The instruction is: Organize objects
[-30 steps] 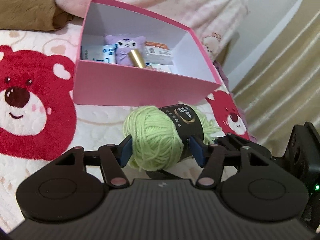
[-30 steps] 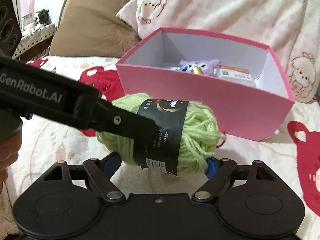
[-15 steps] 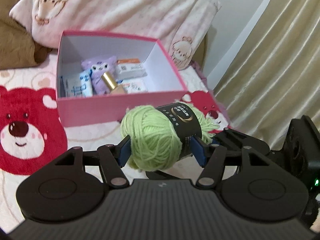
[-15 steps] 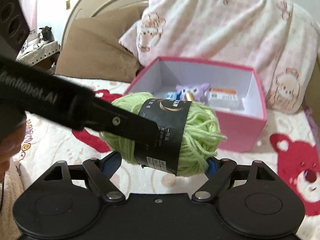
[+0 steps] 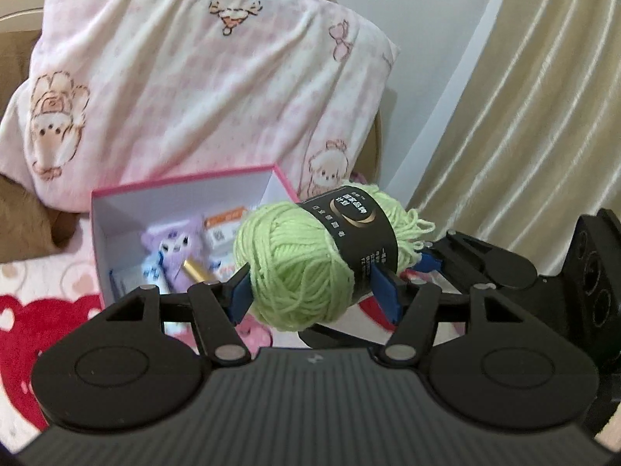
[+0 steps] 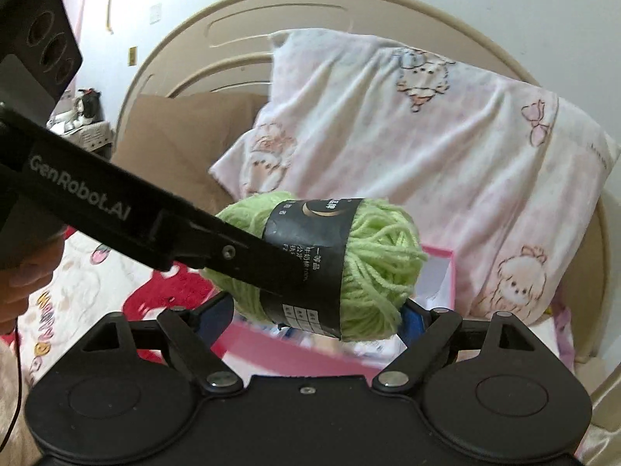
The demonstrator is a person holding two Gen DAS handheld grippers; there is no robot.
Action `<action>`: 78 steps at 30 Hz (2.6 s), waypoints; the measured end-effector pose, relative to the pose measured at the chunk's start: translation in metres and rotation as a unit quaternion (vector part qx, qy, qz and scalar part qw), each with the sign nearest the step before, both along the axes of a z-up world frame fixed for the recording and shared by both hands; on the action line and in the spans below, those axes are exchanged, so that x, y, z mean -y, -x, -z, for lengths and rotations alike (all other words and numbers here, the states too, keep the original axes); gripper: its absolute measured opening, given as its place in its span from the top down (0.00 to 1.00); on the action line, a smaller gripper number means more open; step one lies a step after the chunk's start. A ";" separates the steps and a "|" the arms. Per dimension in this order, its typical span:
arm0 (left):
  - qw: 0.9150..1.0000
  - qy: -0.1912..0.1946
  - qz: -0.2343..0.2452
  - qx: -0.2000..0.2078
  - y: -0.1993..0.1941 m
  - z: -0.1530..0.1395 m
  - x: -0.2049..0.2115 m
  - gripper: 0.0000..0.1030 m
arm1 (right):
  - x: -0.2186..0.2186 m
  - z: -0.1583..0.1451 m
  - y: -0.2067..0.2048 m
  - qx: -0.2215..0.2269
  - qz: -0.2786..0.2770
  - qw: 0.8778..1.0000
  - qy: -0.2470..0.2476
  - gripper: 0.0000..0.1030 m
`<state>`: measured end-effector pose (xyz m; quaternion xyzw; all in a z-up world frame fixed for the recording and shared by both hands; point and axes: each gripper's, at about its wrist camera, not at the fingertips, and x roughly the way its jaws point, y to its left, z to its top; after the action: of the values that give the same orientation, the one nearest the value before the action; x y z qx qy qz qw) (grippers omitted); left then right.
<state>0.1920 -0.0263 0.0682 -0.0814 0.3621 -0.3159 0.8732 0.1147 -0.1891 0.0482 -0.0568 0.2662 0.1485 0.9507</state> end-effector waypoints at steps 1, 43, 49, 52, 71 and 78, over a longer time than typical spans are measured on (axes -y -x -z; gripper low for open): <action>1.000 0.005 -0.001 -0.005 -0.009 0.001 0.003 0.40 | 0.004 -0.002 -0.011 -0.009 0.012 1.000 0.002 0.14; 0.984 -0.014 -0.100 -0.150 -0.144 0.156 0.059 0.48 | 0.052 0.116 -0.139 -0.170 0.056 0.984 0.019 0.34; 0.985 -0.061 -0.101 -0.124 -0.121 0.130 0.056 0.40 | 0.055 0.109 -0.127 -0.168 0.057 0.984 0.004 0.33; 0.983 -0.067 -0.112 -0.131 -0.115 0.125 0.051 0.34 | 0.055 0.106 -0.126 -0.166 0.061 0.984 -0.010 0.33; 0.981 -0.105 -0.134 -0.096 -0.033 0.030 0.015 0.23 | 0.053 0.023 -0.056 -0.139 0.065 0.988 -0.032 0.28; 0.981 -0.115 -0.130 -0.084 0.008 0.001 0.004 0.19 | 0.056 -0.001 -0.026 -0.164 0.092 0.982 -0.034 0.27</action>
<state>0.1845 -0.0302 0.0667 -0.0531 0.4541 -0.1477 0.8770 0.1408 -0.2455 0.0495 0.0252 0.4178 0.0765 0.9049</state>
